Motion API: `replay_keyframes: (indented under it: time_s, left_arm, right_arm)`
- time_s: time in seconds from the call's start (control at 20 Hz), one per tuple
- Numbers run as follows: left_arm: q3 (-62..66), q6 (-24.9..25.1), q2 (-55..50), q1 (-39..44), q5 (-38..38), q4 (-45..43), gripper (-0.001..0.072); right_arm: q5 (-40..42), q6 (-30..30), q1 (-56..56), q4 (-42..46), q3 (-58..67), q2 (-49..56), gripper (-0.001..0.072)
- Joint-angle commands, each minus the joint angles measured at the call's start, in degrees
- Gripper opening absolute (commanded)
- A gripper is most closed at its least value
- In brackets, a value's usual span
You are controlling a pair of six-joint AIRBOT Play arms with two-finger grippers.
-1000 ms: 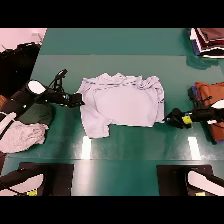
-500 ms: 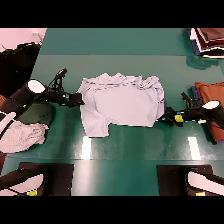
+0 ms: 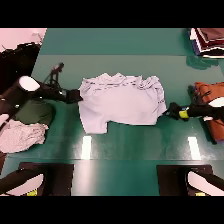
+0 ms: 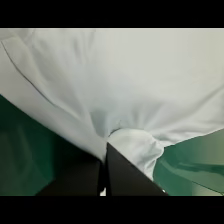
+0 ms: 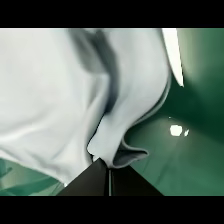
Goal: Fold the shirts.
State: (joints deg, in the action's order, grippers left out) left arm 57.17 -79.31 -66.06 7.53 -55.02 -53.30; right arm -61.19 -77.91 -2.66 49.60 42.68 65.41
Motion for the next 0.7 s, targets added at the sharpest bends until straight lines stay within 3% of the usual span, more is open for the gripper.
replay_keyframes:
  time_s: [0.0, 0.25, 0.45, 0.65]
  left_arm:
    - [9.29, -1.57, 7.98, -0.09, -4.81, -5.53, 0.0022]
    - [33.07, -2.49, 19.17, -0.07, -5.97, -10.32, 0.0022]
    - [51.52, -4.85, 20.20, -0.07, -7.91, -11.47, 0.0022]
    - [59.01, -6.43, 20.17, -0.07, -7.69, -11.76, 0.0021]
  right_arm:
    - [-3.54, -0.02, -1.49, 1.25, 9.99, -8.90, 0.0012]
    - [-3.69, -0.02, -4.17, 1.62, 33.79, -18.73, 0.0012]
    - [-4.02, -0.02, -9.27, 1.64, 46.62, -23.08, 0.0012]
    - [-10.05, -0.04, -17.42, 1.57, 55.76, -23.26, 0.0012]
